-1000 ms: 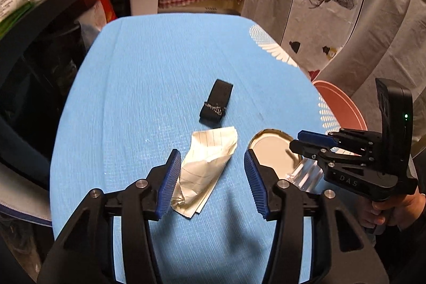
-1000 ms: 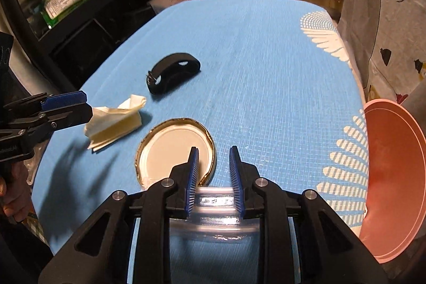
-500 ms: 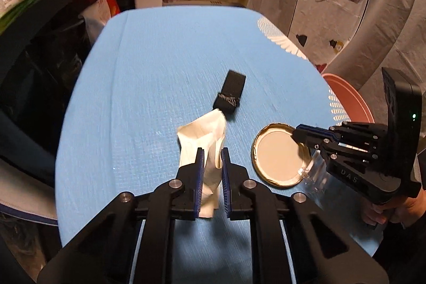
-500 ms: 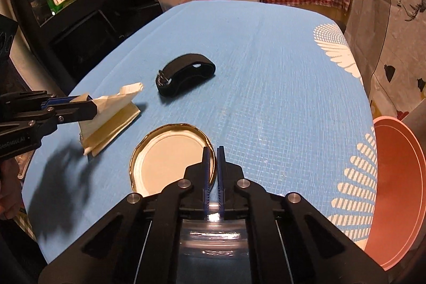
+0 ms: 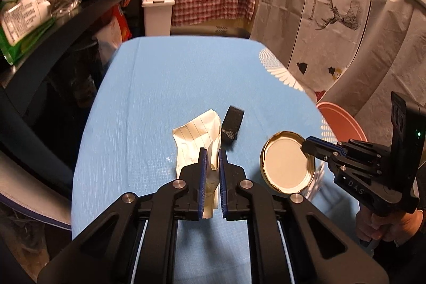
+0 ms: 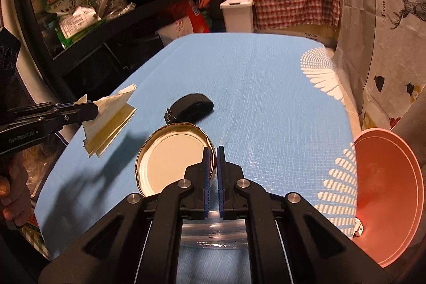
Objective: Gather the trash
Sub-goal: 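Carry the gold jar lid with the right tool while the left carries the paper wrapper over the pink bin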
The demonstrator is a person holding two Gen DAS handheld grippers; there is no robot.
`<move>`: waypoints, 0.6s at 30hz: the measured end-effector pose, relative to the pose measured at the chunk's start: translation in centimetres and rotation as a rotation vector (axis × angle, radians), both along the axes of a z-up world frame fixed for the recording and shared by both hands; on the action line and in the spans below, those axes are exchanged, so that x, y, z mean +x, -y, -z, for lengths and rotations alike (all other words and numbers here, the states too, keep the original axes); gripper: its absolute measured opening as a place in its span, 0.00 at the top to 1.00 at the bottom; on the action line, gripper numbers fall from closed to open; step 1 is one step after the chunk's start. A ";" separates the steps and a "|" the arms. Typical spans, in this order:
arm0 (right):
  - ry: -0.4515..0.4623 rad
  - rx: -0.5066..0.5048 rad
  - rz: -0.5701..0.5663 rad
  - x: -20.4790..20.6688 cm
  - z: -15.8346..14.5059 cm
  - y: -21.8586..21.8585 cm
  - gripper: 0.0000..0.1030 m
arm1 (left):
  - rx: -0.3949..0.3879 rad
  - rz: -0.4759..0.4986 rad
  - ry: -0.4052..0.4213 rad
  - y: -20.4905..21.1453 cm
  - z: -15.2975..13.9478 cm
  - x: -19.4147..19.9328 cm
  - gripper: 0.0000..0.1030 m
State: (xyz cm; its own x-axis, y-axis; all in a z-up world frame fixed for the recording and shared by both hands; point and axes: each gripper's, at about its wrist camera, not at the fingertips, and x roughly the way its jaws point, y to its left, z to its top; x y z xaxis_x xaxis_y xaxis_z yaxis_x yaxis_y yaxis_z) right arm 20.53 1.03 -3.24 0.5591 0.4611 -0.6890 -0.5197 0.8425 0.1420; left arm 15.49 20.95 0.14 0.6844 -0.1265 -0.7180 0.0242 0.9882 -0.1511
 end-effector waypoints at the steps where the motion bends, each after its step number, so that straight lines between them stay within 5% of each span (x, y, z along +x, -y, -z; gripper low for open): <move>1: 0.003 0.006 0.004 -0.1 -0.2 0.2 0.95 | 0.000 -0.001 0.009 0.1 -0.2 -0.1 0.91; 18: 0.063 0.116 0.089 -1.2 -3.9 4.7 0.95 | 0.009 0.013 0.082 3.5 -2.5 -0.9 0.91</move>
